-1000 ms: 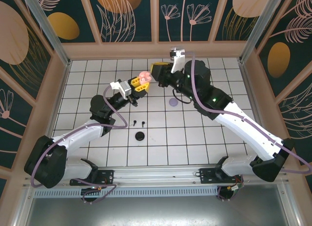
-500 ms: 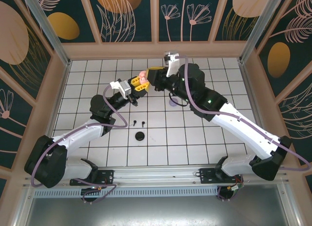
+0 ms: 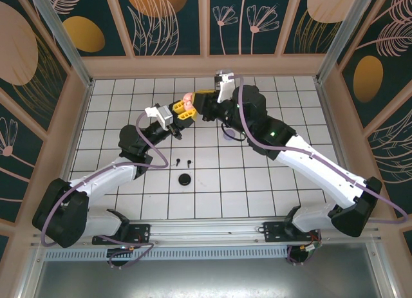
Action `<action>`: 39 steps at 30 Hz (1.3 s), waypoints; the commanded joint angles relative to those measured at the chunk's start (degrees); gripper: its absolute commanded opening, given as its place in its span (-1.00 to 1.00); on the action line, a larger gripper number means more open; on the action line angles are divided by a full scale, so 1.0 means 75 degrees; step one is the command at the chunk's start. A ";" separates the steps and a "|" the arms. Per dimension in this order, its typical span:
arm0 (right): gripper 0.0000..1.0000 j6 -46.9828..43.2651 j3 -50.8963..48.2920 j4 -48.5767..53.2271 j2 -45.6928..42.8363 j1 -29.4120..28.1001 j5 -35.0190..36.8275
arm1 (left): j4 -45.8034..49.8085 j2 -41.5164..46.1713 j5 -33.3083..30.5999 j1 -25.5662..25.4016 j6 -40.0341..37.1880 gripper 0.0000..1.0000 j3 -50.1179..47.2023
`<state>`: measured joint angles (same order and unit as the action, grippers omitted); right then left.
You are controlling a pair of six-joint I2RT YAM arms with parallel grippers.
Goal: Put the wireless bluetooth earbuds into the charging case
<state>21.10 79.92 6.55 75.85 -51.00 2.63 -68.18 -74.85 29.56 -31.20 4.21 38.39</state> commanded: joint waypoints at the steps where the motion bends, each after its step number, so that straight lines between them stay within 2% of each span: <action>1: -0.62 -0.0025 -0.0109 -0.0074 0.0056 -0.0068 0.0188 | -0.0460 0.0032 0.0129 -0.0053 0.0128 -1.00 0.0250; 10: -0.63 -0.0609 0.0124 0.0360 0.0335 -0.0400 0.0167 | -0.0457 0.0016 0.0099 -0.0059 0.0119 -1.00 0.0272; 17: -0.63 -0.0814 0.0363 0.0862 0.0615 -0.0746 0.0727 | -0.0454 0.0019 0.0088 -0.0052 0.0119 -1.00 0.0284; 21: -0.33 -0.0648 0.0466 0.0873 0.0471 -0.0717 0.1147 | -0.0436 0.0007 0.0087 -0.0070 0.0142 -1.00 0.0285; 24: -0.02 -0.0468 0.0634 0.0885 0.0241 -0.0633 0.1358 | -0.0423 -0.0004 0.0091 -0.0070 0.0151 -1.00 0.0269; 30: 0.20 -0.0094 0.0496 0.0290 -0.0488 -0.0462 0.1065 | -0.0534 -0.0121 0.0054 -0.0065 0.0268 -1.00 0.0147; 35: 0.19 0.0180 0.0796 0.0599 -0.0352 -0.0135 0.0805 | -0.0642 -0.0192 0.0067 -0.0078 0.0313 -1.00 -0.0029; 39: -0.05 0.0585 0.1409 0.1383 0.0156 0.0545 0.0074 | -0.0439 -0.0202 0.0220 -0.0082 0.0108 -1.00 -0.0122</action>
<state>22.55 87.15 12.75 74.61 -49.67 7.44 -69.97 -76.18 29.65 -31.57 5.45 38.02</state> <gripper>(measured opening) 0.499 0.221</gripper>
